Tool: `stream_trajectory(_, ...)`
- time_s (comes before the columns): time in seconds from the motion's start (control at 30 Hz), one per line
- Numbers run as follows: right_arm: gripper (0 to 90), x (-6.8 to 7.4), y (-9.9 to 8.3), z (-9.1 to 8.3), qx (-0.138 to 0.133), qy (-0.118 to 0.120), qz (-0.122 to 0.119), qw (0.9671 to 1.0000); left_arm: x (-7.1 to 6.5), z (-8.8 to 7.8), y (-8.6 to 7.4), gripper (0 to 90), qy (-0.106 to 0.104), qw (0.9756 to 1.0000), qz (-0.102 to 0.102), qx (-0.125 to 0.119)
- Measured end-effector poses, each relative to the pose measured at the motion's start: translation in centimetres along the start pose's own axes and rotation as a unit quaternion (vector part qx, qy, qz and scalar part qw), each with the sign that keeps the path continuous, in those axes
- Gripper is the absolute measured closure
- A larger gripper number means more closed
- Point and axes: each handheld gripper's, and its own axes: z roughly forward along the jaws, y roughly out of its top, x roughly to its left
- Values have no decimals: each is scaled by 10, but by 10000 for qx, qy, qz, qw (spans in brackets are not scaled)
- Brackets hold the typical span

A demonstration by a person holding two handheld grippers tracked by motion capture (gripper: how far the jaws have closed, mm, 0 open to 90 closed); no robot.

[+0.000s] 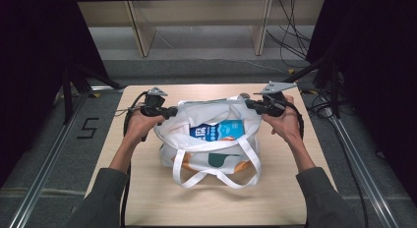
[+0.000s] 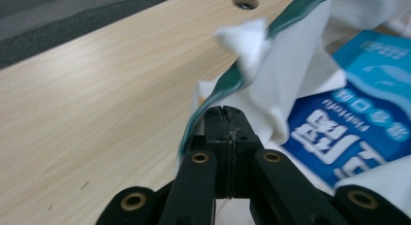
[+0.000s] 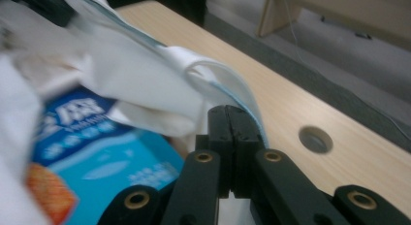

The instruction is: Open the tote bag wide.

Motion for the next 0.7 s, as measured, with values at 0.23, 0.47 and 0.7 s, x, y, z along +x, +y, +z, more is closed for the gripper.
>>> stream_trajectory(0.23, 900, -17, -38, 40, 731, -171, 312, 9967, 15, 27, -29, 895, 14, 9992, -290, 261)
stream_trajectory(0.47, 900, -13, -72, 57, 1096, -124, 556, 9923, 13, 32, -38, 897, 32, 9984, -278, 498)
stream_trajectory(0.7, 900, -8, -30, 13, 482, 152, 324, 9982, -12, 3, -15, 877, -92, 9999, -16, 113)
